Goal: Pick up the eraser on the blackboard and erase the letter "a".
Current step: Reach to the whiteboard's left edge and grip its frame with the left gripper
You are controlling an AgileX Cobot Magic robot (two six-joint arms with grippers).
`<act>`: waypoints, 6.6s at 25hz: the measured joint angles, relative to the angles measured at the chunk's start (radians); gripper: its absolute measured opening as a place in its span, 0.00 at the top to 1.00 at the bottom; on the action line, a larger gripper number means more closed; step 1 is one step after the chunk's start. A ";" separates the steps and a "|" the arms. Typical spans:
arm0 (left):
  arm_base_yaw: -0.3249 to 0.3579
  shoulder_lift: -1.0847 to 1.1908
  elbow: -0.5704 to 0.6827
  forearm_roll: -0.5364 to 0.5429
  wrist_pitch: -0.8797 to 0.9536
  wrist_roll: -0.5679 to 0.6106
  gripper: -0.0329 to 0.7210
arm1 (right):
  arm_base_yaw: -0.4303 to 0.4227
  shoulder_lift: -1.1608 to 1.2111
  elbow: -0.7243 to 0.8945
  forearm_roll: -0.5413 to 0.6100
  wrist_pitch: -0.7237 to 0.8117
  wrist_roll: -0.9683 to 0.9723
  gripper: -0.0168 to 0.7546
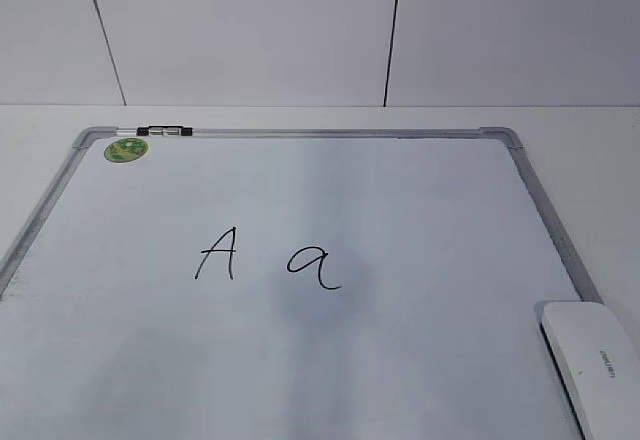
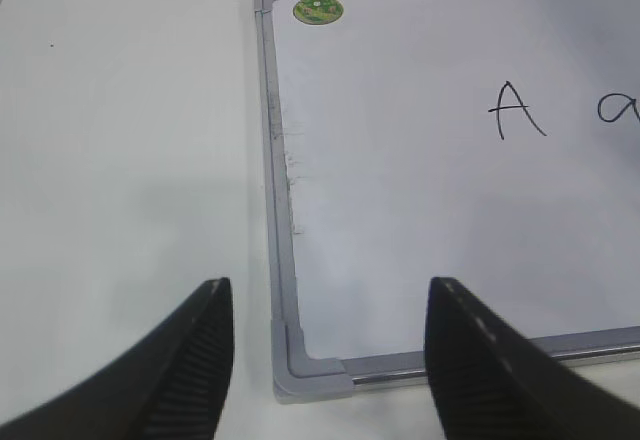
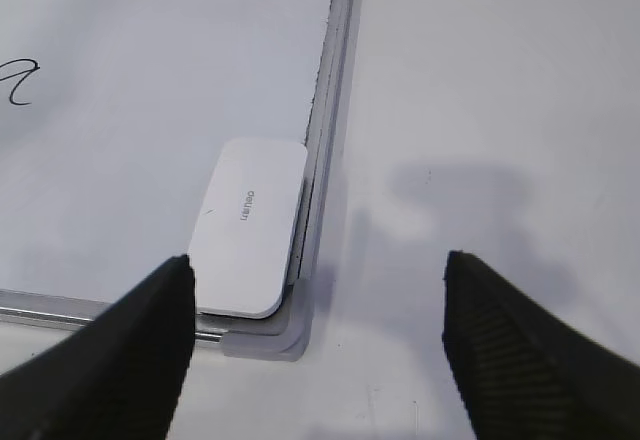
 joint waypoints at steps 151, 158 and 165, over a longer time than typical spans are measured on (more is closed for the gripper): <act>-0.004 1.617 -0.604 -0.001 -0.237 0.000 0.31 | 0.320 1.268 -0.334 -0.096 -0.013 0.452 0.21; -0.004 1.692 -0.622 0.033 -0.246 -0.008 0.31 | 0.320 1.265 -0.331 -0.092 -0.054 0.454 0.21; -0.004 1.746 -0.632 0.035 -0.262 -0.010 0.31 | 0.320 1.265 -0.331 -0.090 -0.054 0.456 0.21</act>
